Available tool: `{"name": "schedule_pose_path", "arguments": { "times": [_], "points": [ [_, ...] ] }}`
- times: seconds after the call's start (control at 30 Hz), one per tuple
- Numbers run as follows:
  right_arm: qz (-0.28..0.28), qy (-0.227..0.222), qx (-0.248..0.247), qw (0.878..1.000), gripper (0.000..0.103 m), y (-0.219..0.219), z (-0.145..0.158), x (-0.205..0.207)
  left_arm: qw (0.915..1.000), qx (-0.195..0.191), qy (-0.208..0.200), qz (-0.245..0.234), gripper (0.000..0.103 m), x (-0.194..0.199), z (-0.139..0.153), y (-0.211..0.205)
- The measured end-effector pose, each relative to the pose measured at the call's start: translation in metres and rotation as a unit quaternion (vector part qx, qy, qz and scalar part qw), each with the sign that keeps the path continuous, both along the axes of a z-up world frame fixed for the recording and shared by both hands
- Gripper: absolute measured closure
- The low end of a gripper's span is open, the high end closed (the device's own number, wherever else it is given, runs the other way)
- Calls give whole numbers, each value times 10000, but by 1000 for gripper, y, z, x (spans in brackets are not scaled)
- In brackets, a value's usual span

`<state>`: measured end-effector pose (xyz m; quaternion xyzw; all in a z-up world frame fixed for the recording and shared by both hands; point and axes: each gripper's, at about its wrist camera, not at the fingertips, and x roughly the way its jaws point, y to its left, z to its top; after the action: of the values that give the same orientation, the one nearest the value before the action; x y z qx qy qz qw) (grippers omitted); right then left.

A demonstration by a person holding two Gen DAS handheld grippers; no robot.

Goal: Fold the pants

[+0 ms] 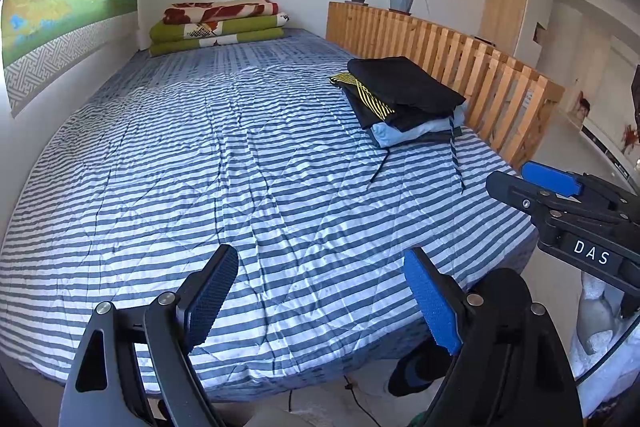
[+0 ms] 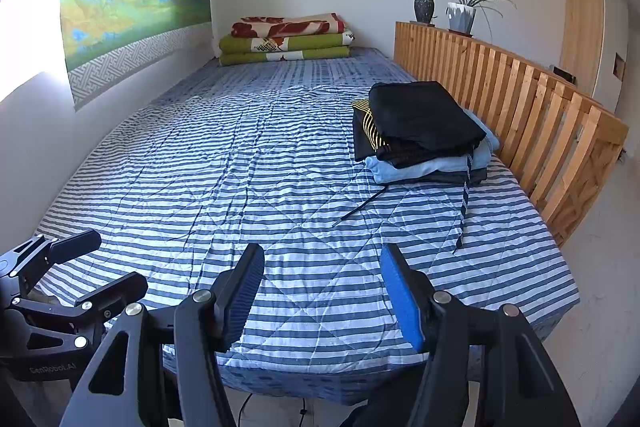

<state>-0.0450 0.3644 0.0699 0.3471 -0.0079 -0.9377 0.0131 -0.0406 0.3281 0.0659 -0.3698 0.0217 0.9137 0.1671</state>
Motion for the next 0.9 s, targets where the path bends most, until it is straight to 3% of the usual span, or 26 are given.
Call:
{"name": "schedule_pose_path", "arguments": {
  "times": [0.9],
  "points": [
    [-37, -70, -36, 10000, 46, -1, -6, 4, 9999, -65, 48, 100, 10, -1, -1, 2]
  ]
}}
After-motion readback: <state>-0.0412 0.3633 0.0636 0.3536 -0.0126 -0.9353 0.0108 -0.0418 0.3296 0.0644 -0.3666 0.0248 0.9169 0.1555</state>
